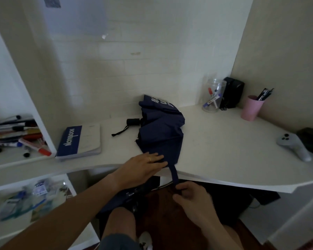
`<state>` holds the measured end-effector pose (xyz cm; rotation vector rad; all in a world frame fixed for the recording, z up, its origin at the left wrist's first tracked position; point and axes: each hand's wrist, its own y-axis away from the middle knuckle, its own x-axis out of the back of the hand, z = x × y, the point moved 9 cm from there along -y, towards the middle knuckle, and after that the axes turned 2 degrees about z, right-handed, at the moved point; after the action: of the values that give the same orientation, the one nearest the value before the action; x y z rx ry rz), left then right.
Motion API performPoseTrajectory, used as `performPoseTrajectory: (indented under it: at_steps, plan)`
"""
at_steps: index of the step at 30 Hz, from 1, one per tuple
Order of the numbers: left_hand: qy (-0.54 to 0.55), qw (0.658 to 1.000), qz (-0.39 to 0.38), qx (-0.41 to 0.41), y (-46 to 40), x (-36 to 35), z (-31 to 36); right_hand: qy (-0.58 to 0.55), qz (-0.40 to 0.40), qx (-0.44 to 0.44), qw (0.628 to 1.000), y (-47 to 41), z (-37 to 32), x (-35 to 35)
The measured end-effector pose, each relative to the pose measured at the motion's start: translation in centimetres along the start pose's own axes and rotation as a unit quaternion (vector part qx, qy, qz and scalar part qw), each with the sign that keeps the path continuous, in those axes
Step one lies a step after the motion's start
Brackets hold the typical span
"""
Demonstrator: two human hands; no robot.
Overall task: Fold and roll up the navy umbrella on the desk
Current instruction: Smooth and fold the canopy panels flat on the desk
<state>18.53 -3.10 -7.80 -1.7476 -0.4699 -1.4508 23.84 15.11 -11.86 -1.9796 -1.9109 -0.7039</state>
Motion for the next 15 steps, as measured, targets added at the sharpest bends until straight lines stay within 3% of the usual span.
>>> performPoseTrajectory:
  at_steps: [1,3,6,10,15]
  plan:
    - [-0.005,1.000,0.002,-0.010,0.5,0.1,-0.2,0.085,0.058,0.078,0.992,-0.5,-2.1,1.6]
    - [0.000,1.000,0.005,-0.021,1.2,0.6,-0.7,0.117,0.148,0.238,0.953,-1.9,-6.9,4.1]
    - [0.076,0.997,0.019,0.011,0.9,2.0,-1.9,0.150,0.098,0.385,0.906,-6.5,-11.8,3.0]
    - [0.106,0.989,0.045,0.095,-1.2,1.2,-5.4,0.263,-0.054,0.376,0.887,-12.8,-11.5,-2.0]
    - [0.007,0.991,-0.061,0.117,-0.3,-2.7,-8.8,0.409,-0.141,0.327,0.840,-14.9,-7.4,-4.9]
